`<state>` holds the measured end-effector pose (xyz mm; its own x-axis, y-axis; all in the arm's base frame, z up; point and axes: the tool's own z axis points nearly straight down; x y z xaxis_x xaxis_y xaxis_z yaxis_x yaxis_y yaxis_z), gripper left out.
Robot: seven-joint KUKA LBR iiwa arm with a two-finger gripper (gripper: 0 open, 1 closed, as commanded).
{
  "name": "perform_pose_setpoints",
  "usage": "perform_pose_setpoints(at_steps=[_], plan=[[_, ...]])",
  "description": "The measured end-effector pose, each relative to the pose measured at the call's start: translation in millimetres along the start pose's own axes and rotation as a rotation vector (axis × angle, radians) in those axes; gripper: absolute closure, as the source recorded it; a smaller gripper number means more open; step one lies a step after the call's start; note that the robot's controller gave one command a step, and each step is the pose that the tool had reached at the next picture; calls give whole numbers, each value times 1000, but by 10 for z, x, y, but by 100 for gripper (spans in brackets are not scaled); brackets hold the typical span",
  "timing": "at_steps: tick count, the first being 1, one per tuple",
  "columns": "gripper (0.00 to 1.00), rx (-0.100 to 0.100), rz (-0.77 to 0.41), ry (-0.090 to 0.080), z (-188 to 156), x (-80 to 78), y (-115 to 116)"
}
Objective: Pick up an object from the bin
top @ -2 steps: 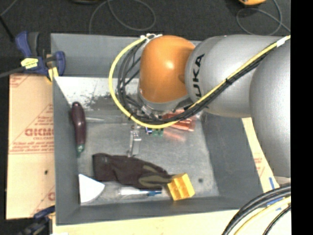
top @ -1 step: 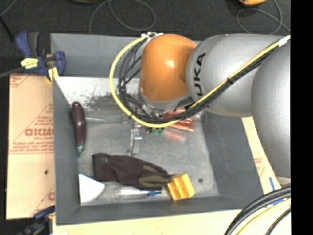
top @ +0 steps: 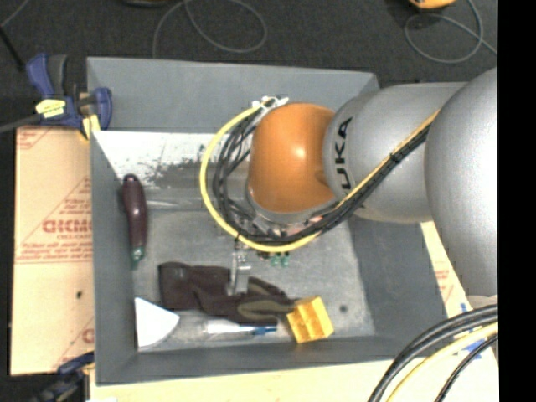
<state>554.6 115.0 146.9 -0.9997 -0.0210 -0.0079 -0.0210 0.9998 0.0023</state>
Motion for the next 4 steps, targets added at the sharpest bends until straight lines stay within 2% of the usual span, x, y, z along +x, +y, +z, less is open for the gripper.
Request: perform_pose_setpoints(at_steps=[1, 2, 4], plan=[[100, -3, 16, 0, 682, 389, -75], [100, -3, 16, 0, 682, 389, -75], [100, -6, 65, -2, 737, 271, -84]])
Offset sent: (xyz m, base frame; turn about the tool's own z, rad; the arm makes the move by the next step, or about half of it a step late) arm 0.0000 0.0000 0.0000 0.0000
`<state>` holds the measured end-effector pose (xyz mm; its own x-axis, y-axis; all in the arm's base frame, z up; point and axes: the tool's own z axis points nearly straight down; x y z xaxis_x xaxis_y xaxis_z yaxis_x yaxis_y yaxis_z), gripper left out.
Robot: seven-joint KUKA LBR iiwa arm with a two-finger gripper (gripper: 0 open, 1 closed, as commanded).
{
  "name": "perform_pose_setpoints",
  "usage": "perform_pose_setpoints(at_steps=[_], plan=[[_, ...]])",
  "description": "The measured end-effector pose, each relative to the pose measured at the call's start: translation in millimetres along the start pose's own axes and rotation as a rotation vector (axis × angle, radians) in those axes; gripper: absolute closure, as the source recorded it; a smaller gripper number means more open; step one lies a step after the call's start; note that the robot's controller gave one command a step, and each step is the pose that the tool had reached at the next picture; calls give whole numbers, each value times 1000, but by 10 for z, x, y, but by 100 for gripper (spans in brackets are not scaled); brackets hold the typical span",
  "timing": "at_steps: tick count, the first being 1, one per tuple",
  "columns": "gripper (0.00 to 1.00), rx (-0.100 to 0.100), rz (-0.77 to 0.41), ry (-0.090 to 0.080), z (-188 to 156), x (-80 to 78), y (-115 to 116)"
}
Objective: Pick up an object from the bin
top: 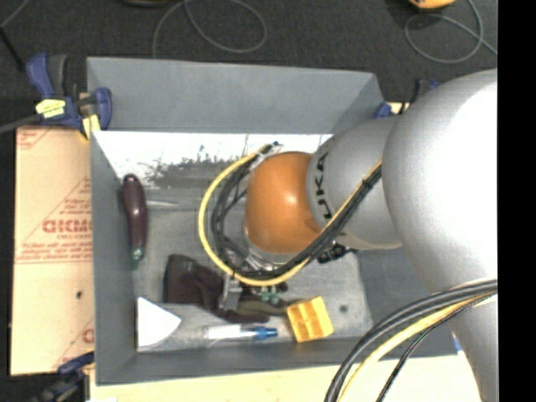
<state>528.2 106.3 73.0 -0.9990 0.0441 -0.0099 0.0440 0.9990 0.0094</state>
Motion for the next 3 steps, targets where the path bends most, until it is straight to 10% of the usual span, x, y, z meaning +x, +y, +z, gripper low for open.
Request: perform_pose_setpoints(at_steps=[3], plan=[[100, 0, -36, -3, -568, -212, -107]])
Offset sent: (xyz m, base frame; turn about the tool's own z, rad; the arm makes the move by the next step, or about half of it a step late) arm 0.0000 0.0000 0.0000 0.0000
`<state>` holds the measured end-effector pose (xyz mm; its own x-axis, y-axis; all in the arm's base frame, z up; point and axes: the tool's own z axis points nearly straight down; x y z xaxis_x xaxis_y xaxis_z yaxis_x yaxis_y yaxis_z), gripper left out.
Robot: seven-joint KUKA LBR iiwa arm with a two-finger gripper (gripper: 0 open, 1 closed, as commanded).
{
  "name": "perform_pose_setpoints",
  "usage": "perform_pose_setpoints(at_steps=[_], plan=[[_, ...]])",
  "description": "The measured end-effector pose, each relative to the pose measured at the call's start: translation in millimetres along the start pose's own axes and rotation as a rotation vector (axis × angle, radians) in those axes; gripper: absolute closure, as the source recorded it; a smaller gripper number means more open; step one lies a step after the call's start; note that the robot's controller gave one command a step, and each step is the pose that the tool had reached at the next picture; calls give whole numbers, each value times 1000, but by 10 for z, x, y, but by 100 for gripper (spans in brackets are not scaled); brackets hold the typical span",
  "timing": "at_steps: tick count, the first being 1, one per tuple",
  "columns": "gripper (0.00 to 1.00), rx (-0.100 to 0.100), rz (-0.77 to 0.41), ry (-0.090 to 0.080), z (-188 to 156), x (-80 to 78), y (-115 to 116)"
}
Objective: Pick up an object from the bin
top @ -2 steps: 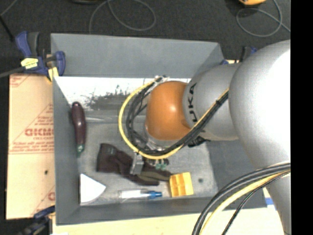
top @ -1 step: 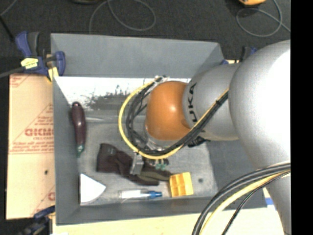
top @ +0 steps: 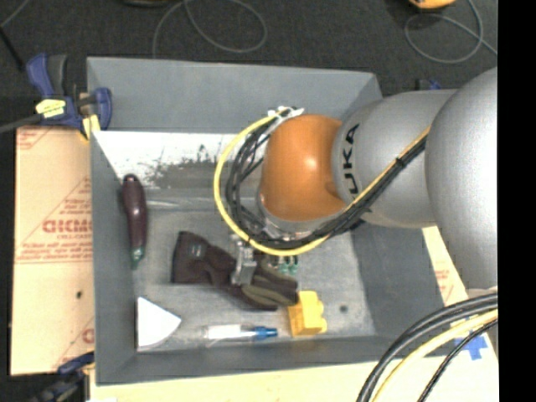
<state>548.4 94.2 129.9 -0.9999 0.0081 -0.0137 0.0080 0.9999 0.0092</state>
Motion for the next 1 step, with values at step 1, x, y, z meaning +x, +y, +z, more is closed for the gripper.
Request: perform_pose_setpoints(at_steps=[1], plan=[[100, 0, 0, 0, 0, 0, 2]])
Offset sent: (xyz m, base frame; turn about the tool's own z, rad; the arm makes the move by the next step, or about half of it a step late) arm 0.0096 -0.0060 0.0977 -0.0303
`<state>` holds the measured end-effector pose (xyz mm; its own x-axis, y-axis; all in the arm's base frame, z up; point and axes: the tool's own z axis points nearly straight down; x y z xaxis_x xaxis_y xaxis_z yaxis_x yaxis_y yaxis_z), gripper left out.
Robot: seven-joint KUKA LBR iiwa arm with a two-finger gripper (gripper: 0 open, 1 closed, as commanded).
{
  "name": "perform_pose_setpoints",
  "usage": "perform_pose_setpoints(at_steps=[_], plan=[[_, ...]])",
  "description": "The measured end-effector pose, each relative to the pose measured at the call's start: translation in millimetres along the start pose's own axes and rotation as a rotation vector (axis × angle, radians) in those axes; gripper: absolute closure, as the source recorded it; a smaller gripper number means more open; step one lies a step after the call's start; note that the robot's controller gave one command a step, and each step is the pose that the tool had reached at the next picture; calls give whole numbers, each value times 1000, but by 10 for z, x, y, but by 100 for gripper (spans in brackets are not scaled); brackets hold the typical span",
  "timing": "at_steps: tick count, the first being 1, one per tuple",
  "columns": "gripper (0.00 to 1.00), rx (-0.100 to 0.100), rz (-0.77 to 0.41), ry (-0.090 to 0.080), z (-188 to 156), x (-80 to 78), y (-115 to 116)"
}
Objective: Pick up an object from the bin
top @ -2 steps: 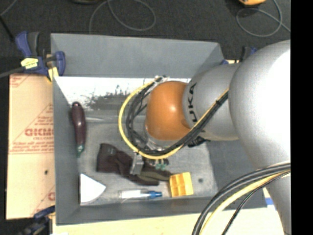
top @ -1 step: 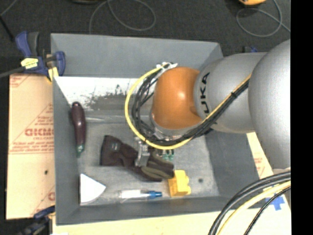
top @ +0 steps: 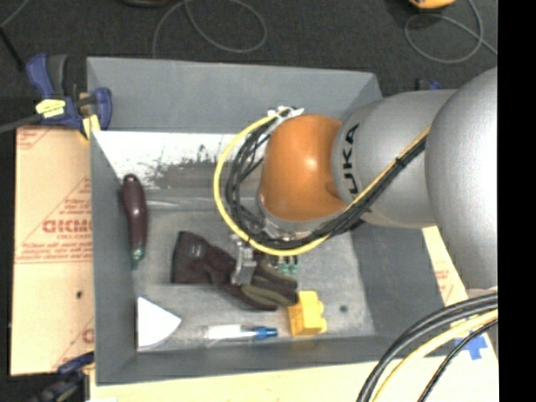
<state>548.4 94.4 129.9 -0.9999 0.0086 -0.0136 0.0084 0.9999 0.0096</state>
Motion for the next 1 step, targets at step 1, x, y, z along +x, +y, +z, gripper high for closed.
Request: perform_pose_setpoints(at_steps=[1], plan=[[100, 1, -27, -3, -981, -122, -66]])
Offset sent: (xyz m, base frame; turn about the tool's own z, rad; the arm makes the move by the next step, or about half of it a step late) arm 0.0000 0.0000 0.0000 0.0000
